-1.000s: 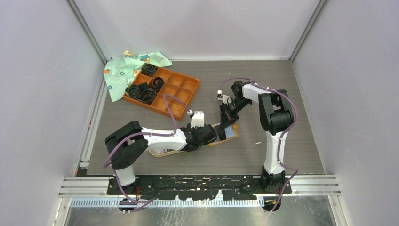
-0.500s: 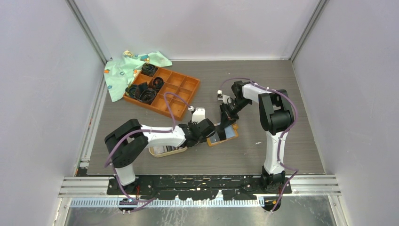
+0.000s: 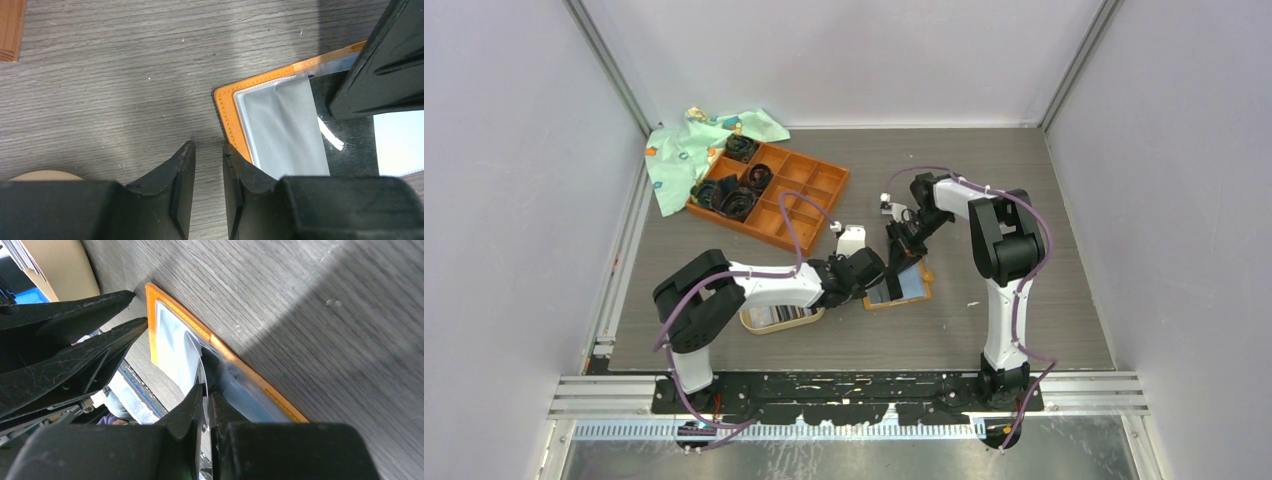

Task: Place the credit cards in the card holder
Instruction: Insert the credit card into the card holder.

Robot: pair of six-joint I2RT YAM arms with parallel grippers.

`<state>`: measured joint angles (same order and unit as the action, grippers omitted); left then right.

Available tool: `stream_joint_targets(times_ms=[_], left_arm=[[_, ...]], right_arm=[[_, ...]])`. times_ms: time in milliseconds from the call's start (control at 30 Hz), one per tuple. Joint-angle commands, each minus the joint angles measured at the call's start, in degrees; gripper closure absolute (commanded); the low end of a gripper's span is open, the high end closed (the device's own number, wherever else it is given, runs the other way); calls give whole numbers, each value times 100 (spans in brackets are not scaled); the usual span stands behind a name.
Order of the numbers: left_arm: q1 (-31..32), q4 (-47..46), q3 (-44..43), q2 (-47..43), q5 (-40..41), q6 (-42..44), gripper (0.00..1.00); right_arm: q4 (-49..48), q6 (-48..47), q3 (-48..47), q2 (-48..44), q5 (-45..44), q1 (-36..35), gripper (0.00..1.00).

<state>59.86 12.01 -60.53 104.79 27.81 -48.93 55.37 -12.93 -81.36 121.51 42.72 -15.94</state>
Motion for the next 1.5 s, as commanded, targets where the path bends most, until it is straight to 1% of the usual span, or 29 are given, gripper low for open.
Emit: stream_joint_targets(times_ms=[0,233,400,600,800,900,967,1133,1233,1467], left_arm=[[-24,11,68,378,-575,-38,71],[-18,-132,249,118,-582,12,71],[-19,-207,487,-524,-559,261,69],[57,-987,1064,-1385,-1158,630,66],[430,-1767,1160,-1679,-1305,993,66],[569,-2255,1097,-1526,-1408,1038,66],[662,-2276,824,-1324,-1299,982,67],[792,-1699,-62,-545,-896,765,74],[832,-1582,-468,-110,-804,710,77],[832,-869,-1482,786,-676,762,78]], right_arm=[[-254,-67,-78,195,-242,-110,88],[-513,191,75,91,-273,-82,84],[-519,195,94,66,-248,-47,84],[-491,169,92,89,-239,-40,84],[-490,159,94,87,-235,-36,83],[-482,152,94,83,-238,-38,83],[-477,143,94,84,-236,-39,83],[-466,143,92,95,-268,-36,83],[-466,141,85,96,-282,-34,83],[-463,133,94,111,-305,-40,83]])
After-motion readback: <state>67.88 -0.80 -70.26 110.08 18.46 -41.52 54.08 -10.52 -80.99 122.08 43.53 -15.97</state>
